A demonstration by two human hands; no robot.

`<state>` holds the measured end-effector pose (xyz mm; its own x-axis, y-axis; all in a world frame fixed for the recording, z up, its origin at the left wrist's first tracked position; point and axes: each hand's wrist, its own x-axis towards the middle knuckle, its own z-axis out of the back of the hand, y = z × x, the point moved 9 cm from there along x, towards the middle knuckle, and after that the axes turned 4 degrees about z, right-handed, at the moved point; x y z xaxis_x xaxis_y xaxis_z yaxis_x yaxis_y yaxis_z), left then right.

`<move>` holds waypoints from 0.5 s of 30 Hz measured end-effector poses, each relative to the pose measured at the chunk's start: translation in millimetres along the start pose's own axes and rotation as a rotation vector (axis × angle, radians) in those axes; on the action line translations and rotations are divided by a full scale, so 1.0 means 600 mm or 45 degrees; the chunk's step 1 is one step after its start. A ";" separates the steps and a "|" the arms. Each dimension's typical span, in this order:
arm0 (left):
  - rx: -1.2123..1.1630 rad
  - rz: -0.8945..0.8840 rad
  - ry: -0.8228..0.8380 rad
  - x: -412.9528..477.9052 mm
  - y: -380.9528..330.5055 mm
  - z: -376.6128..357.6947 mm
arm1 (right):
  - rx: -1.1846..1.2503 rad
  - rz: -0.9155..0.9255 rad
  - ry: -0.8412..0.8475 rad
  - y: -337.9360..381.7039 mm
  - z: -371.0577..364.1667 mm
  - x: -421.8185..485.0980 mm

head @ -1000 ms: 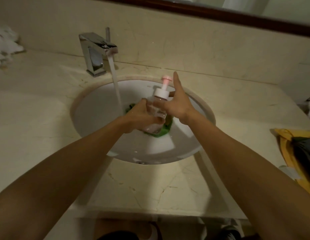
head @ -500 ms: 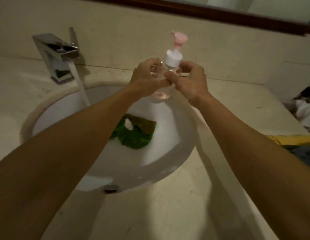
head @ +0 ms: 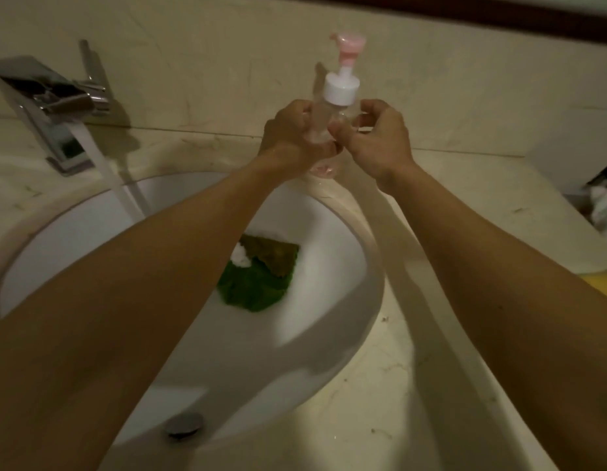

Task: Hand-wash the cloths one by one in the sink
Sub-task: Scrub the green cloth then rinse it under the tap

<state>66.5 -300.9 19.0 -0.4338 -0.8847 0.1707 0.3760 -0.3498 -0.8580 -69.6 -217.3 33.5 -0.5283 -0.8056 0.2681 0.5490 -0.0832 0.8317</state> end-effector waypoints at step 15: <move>0.635 0.028 0.342 -0.197 0.169 0.108 | -0.556 0.023 0.391 0.020 -0.087 -0.234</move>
<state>208.8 -251.7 -56.9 -0.5903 -0.8066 -0.0297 0.7001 -0.4934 -0.5162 45.1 -135.8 -19.6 -0.3381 -0.9384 0.0714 0.8095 -0.2513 0.5306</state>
